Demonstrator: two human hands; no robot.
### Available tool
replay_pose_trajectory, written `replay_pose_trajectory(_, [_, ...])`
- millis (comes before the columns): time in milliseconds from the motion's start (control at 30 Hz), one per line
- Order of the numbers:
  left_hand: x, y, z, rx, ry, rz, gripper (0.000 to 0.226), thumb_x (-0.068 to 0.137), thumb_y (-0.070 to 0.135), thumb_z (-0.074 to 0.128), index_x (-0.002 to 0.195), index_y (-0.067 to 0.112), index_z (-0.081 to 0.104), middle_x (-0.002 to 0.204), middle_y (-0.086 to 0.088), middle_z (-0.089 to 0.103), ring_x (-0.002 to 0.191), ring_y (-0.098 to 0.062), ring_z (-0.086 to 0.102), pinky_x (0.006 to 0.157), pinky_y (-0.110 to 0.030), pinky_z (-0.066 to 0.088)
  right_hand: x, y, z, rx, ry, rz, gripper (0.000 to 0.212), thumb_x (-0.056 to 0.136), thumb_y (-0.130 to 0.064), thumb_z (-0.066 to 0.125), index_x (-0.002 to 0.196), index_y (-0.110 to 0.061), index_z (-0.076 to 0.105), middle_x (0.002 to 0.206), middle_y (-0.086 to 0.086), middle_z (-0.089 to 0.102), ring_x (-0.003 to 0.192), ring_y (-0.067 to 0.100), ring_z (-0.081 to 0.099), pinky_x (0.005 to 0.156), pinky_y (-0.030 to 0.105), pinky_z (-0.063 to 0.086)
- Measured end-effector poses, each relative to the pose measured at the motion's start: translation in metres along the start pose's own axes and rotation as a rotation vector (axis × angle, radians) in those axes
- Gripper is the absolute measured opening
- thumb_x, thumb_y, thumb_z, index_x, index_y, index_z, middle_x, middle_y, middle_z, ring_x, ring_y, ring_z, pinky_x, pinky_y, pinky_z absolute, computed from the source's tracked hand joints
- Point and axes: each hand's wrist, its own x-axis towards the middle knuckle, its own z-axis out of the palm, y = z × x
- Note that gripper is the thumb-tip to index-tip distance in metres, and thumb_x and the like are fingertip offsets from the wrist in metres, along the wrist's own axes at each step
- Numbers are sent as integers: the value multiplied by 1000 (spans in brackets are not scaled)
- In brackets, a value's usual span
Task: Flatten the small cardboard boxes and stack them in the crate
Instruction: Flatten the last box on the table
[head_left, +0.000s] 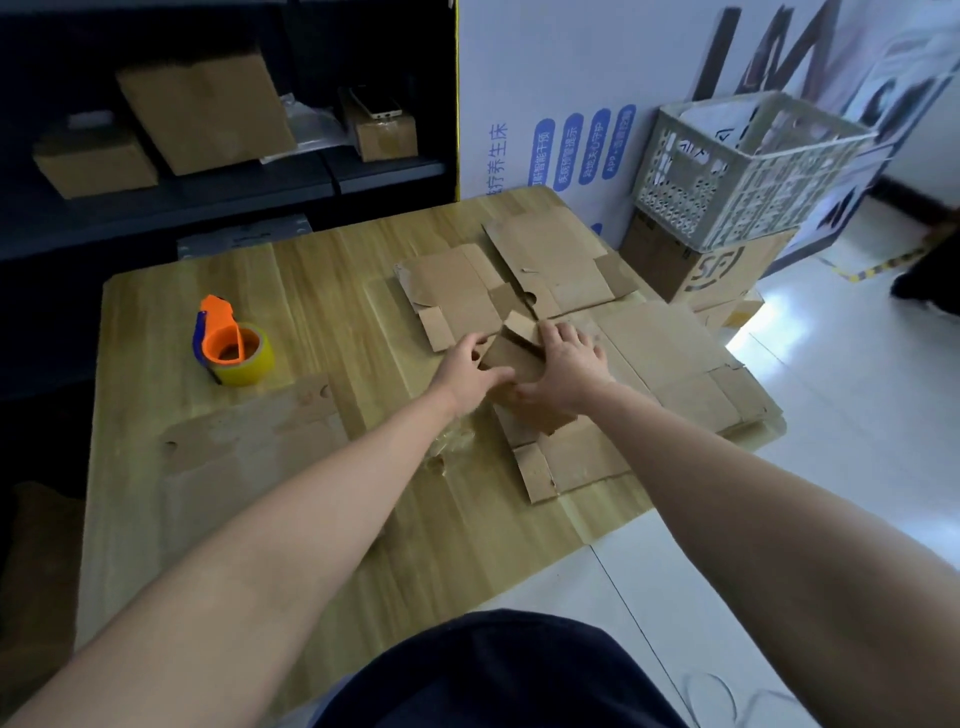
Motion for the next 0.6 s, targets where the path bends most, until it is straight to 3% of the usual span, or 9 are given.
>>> replay_pose_trajectory(100, [2, -10, 10, 33, 20, -26, 56, 86, 14, 67, 136, 17, 44, 134, -11, 49, 115, -27, 54, 98, -44, 47, -11, 20, 0, 226, -124, 71, 88, 80, -59, 63, 149, -24, 21, 151, 5, 32, 138, 29, 30, 108, 47, 31])
replay_pose_trajectory(200, [2, -14, 13, 13, 11, 25, 57, 87, 22, 67, 138, 20, 44, 136, -9, 47, 121, -26, 49, 103, -39, 42, -19, 37, -4, 345, -109, 140, 69, 87, -44, 62, 146, -23, 31, 139, 5, 48, 122, 23, 50, 96, 36, 45])
replay_pose_trajectory(300, [4, -8, 16, 2, -55, 47, 63, 86, 29, 67, 142, 24, 38, 145, -7, 40, 132, -24, 38, 109, -38, 35, -23, 43, -4, 362, -91, 173, 56, 90, -35, 61, 140, -18, 41, 125, 5, 56, 108, 20, 56, 88, 30, 48])
replay_pose_trajectory(400, [7, -5, 22, 44, -78, -34, 72, 85, 37, 67, 146, 25, 30, 150, -10, 26, 135, -28, 34, 110, -41, 34, -23, 41, -2, 410, -30, 157, 33, 95, -34, 53, 121, -13, 56, 106, 6, 61, 89, 19, 58, 73, 28, 47])
replay_pose_trajectory(500, [8, -2, 23, -19, -56, -76, 79, 82, 38, 70, 148, 26, 27, 152, -12, 22, 134, -30, 35, 107, -44, 38, -20, 37, -4, 514, 10, 171, 37, 98, -40, 46, 111, -11, 65, 92, 10, 63, 76, 20, 58, 67, 34, 49])
replay_pose_trajectory(600, [10, -1, 25, -30, -78, -112, 89, 79, 42, 72, 149, 33, 17, 156, -11, 14, 138, -32, 30, 107, -48, 37, -17, 38, -5, 551, 18, 205, 42, 97, -45, 45, 106, -10, 68, 81, 8, 60, 67, 18, 52, 59, 31, 45])
